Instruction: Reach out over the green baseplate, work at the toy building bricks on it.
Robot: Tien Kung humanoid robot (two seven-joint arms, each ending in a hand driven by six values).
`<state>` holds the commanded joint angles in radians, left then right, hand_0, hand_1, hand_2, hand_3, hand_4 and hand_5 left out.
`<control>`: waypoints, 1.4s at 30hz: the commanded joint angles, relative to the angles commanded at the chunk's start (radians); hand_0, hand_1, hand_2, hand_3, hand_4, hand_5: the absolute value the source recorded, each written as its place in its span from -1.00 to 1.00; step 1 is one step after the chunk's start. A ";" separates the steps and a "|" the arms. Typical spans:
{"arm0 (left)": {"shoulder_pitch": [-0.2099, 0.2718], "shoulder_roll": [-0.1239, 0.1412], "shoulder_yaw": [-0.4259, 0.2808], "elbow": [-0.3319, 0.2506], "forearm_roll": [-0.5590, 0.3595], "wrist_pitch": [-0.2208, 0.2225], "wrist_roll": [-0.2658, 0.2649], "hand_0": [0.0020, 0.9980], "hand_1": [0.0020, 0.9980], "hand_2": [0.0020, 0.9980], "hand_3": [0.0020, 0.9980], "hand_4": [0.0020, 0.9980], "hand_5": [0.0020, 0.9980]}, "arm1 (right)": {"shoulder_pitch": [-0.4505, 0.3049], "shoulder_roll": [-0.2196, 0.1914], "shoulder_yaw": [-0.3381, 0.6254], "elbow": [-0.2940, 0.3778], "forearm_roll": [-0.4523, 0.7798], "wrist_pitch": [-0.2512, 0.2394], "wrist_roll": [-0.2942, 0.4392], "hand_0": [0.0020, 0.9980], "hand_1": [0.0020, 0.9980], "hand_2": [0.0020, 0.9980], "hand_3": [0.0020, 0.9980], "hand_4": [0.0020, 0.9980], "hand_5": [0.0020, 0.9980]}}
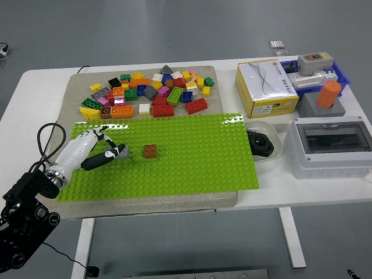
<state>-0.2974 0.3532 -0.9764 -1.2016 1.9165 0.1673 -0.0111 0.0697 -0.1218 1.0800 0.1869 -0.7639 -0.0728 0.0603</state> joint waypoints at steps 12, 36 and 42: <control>0.086 0.019 -0.144 -0.163 -0.050 -0.020 0.014 1.00 0.98 0.97 0.22 0.65 1.00 | 0.000 0.004 -0.012 -0.002 0.004 0.000 -0.004 0.44 0.18 0.39 0.36 0.58 0.50; 0.237 -0.086 -0.460 -0.337 -0.016 -0.055 -0.035 1.00 0.95 0.92 0.26 0.88 -0.30 | 0.005 0.035 0.156 -0.007 -0.192 -0.012 -0.107 0.43 0.18 0.39 0.36 0.56 0.37; 0.228 -0.088 -0.436 -0.326 -0.021 -0.059 -0.033 1.00 0.95 0.92 0.25 0.80 -0.43 | 0.003 0.043 0.156 -0.007 -0.191 -0.014 -0.110 0.41 0.17 0.39 0.36 0.54 0.40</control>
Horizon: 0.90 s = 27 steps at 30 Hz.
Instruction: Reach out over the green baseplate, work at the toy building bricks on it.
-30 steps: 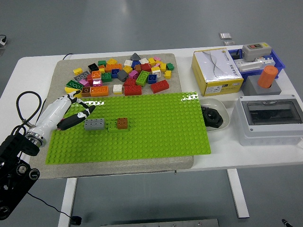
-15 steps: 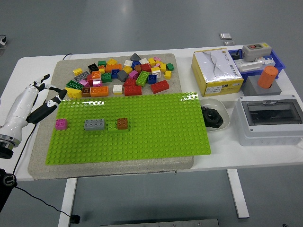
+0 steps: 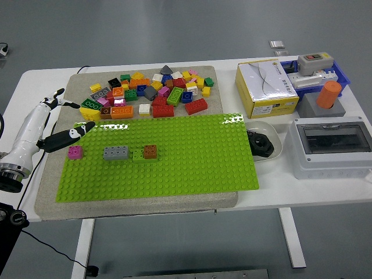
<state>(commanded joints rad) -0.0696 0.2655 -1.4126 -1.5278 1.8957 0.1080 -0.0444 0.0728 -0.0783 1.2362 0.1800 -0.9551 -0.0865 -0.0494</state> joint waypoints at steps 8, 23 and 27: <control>0.000 0.001 0.007 -0.001 0.003 0.000 -0.002 1.00 0.96 0.93 0.23 0.70 -0.56 | 0.001 0.000 0.013 0.000 -0.004 -0.009 0.005 0.40 0.18 0.39 0.36 0.54 0.40; 0.014 0.000 -0.014 0.004 0.003 0.001 -0.010 0.99 0.95 0.93 0.23 0.66 -0.60 | 0.009 0.016 -0.046 0.000 -0.018 0.011 -0.013 0.39 0.25 0.43 0.37 0.52 0.36; 0.011 -0.015 -0.009 0.015 0.007 0.001 -0.011 0.99 0.95 0.93 0.23 0.67 -0.58 | 0.005 0.010 -0.080 0.000 -0.005 0.024 -0.024 0.39 0.26 0.45 0.37 0.52 0.36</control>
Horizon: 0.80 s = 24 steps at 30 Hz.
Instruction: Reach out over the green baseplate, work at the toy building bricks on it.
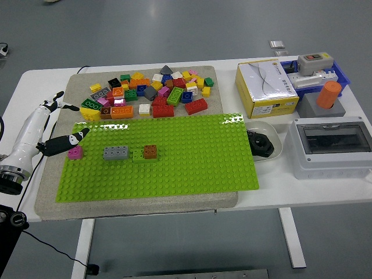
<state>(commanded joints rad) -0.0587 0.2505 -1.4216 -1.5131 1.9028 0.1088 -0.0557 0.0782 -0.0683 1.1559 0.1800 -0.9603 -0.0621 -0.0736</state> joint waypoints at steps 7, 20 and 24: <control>0.001 -0.010 0.000 0.017 0.001 0.001 -0.004 0.99 0.95 0.93 0.23 0.67 -0.58 | -0.016 -0.010 -0.056 0.000 0.016 0.012 -0.020 0.39 0.28 0.46 0.37 0.51 0.38; 0.019 -0.007 0.028 0.041 -0.004 0.003 -0.007 0.98 0.95 0.94 0.24 0.66 -0.58 | -0.012 -0.017 0.011 0.000 -0.055 0.020 -0.067 0.40 0.33 0.60 0.42 0.52 0.45; 0.032 0.013 0.020 0.046 -0.005 0.001 -0.005 0.98 0.95 0.94 0.25 0.67 -0.61 | -0.019 0.002 0.041 0.000 -0.101 0.033 -0.100 0.40 0.32 0.59 0.42 0.51 0.43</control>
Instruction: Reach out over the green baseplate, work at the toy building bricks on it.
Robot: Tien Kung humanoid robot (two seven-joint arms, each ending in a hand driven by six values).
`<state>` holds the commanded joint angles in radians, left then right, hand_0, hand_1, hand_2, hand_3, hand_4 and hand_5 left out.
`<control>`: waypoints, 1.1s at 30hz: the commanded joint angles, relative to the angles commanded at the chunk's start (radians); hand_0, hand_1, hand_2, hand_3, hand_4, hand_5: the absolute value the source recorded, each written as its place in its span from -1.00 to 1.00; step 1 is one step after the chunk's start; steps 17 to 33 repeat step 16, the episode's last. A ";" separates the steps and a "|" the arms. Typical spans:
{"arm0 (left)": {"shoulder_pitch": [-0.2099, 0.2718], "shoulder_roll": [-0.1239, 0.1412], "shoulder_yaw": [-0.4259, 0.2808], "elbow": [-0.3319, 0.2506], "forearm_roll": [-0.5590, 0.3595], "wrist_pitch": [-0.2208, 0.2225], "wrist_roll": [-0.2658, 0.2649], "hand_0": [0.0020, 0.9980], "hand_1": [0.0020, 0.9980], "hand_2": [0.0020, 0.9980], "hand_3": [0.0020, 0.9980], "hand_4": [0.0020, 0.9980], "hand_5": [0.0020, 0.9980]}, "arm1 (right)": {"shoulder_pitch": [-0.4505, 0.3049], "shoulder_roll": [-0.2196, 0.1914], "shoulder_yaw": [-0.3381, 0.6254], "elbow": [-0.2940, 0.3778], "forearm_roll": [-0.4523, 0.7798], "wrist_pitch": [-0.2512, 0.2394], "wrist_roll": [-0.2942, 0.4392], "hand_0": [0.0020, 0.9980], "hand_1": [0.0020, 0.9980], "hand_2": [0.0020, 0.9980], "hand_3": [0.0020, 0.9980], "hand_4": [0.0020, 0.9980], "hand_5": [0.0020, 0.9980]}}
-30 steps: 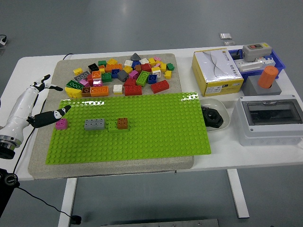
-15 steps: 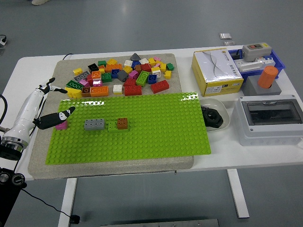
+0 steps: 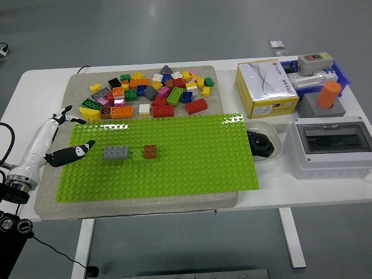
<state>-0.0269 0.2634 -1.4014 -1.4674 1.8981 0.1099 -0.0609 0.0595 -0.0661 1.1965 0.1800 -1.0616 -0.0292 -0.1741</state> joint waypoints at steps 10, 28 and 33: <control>0.015 0.037 0.017 0.015 -0.001 -0.002 0.002 0.98 0.95 0.95 0.26 0.67 -0.60 | -0.018 0.019 -0.026 0.000 -0.019 0.032 -0.059 0.40 0.33 0.59 0.50 0.51 0.53; 0.006 0.042 0.030 0.019 0.001 -0.002 0.000 0.98 0.95 0.95 0.26 0.67 -0.60 | -0.016 0.019 -0.037 0.000 -0.020 0.039 -0.065 0.40 0.33 0.59 0.50 0.51 0.53; 0.006 0.042 0.030 0.019 0.001 -0.002 0.000 0.98 0.95 0.95 0.26 0.67 -0.60 | -0.016 0.019 -0.037 0.000 -0.020 0.039 -0.065 0.40 0.33 0.59 0.50 0.51 0.53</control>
